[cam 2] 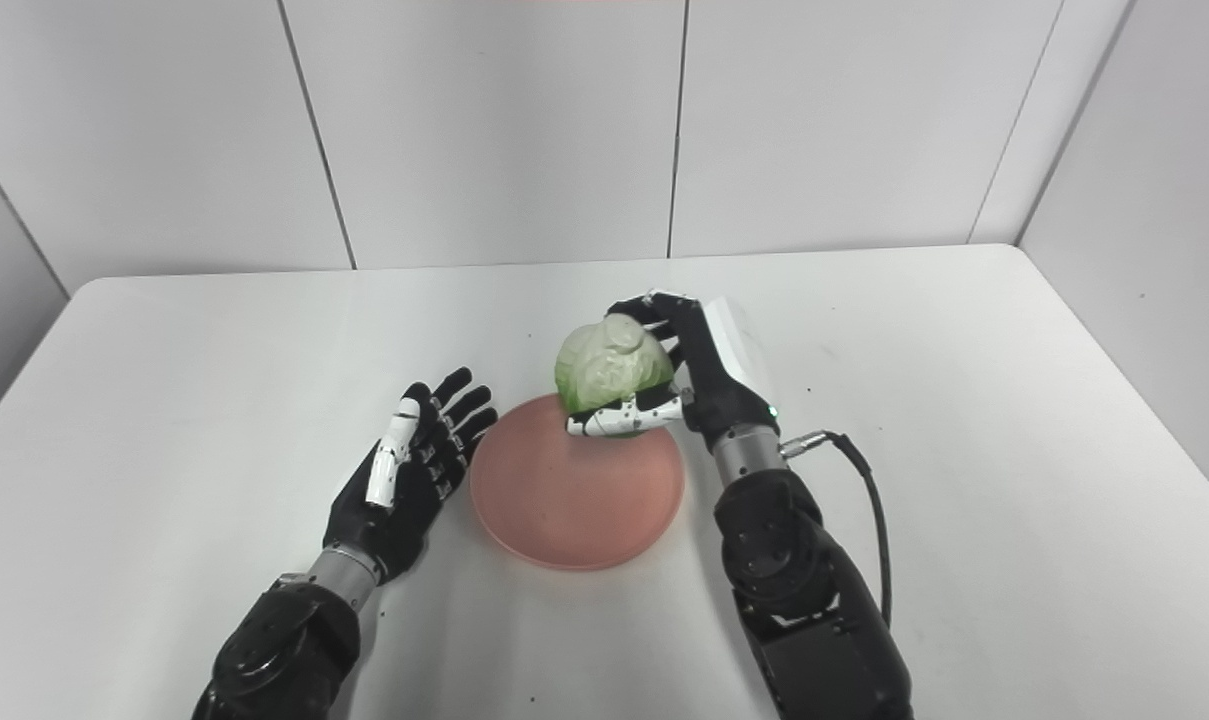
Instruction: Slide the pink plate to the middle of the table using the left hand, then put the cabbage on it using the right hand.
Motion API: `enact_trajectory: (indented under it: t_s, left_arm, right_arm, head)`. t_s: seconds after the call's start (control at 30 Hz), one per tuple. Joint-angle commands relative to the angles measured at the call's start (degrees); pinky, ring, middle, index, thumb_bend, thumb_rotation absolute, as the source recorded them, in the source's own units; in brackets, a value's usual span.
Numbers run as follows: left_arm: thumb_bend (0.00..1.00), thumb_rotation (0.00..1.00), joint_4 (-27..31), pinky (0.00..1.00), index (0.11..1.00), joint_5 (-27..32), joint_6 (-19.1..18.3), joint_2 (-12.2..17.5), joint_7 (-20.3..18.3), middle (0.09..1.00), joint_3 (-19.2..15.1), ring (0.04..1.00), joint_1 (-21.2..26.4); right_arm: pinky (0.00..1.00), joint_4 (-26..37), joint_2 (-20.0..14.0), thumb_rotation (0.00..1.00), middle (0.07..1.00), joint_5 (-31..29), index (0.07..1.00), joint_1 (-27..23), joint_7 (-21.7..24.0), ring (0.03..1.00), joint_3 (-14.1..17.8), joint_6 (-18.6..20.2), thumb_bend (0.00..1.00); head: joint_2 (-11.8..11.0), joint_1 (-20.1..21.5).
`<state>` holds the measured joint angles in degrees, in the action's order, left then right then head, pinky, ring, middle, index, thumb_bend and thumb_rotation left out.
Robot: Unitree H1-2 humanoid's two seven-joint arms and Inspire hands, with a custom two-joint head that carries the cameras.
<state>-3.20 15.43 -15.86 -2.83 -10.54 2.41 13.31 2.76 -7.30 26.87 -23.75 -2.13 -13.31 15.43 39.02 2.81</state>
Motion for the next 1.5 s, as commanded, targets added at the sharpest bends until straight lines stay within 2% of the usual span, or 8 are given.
enact_trajectory:
  t_s: [0.0, 0.3, 0.7, 0.87, 1.1, 1.2, 1.37, 1.47]
  left_arm:
    - [0.46, 1.00, 1.60, 0.95, 0.922, -0.43, -0.72, -0.63, 0.30, 0.928, 0.54, 0.926, 0.91]
    - [0.45, 1.00, 2.61, 0.93, 0.921, -0.92, -1.40, -1.20, 0.81, 0.925, 0.89, 0.919, 0.97]
    - [0.46, 1.00, 3.49, 0.93, 0.923, -0.84, -2.59, -1.15, 0.96, 0.923, 0.87, 0.914, 1.17]
    - [0.47, 1.00, 3.81, 0.93, 0.921, -0.79, -2.85, -1.07, 0.98, 0.922, 0.65, 0.914, 1.31]
    - [0.46, 1.00, 4.79, 0.94, 0.921, -0.60, -4.01, -0.98, 1.09, 0.923, 0.39, 0.915, 1.30]
    - [0.46, 1.00, 4.94, 0.93, 0.920, -0.51, -4.12, -0.86, 0.96, 0.921, 0.24, 0.911, 1.33]
    - [0.46, 1.00, 4.93, 0.94, 0.921, -0.41, -4.31, -0.84, 0.76, 0.922, 0.03, 0.916, 1.43]
    - [0.47, 1.00, 4.92, 0.94, 0.923, -0.33, -4.47, -0.83, 0.68, 0.920, -0.06, 0.914, 1.48]
  right_arm:
    - [0.35, 1.68, 0.84, 0.00, 0.448, 0.67, 0.525, -2.57, 0.05, 0.411, -0.40, -2.17, 0.52]
    - [0.35, -0.24, 1.73, 0.00, 0.441, 1.29, 0.522, -1.86, 1.55, 0.404, -3.76, -4.60, 0.53]
    - [0.33, -2.10, 1.49, 0.00, 0.426, 2.47, 0.524, -0.93, 2.11, 0.389, -5.90, -4.67, 0.52]
    - [0.33, -1.32, 0.30, 0.00, 0.435, 2.85, 0.522, -0.10, 3.10, 0.400, -5.88, -5.41, 0.52]
    - [0.32, 0.44, -1.03, 0.00, 0.426, 2.97, 0.525, 1.19, 5.09, 0.387, -4.97, -3.85, 0.52]
    - [0.35, 0.63, -1.42, 0.00, 0.441, 4.09, 0.516, 1.58, 5.17, 0.436, -4.94, -3.64, 0.53]
    - [0.28, -0.34, -1.77, 0.00, 0.418, 4.41, 0.527, 2.15, 5.09, 0.349, -4.79, -4.46, 0.52]
    - [0.30, -1.09, -1.87, 0.00, 0.422, 4.26, 0.529, 2.41, 5.03, 0.365, -4.68, -4.92, 0.52]
  head:
    - [0.21, -0.44]
    - [1.43, -0.41]
    - [2.55, 0.34]
    - [2.97, 0.69]
    - [3.92, 1.27]
    - [4.16, 1.49]
    - [4.49, 1.57]
    - [4.65, 1.59]
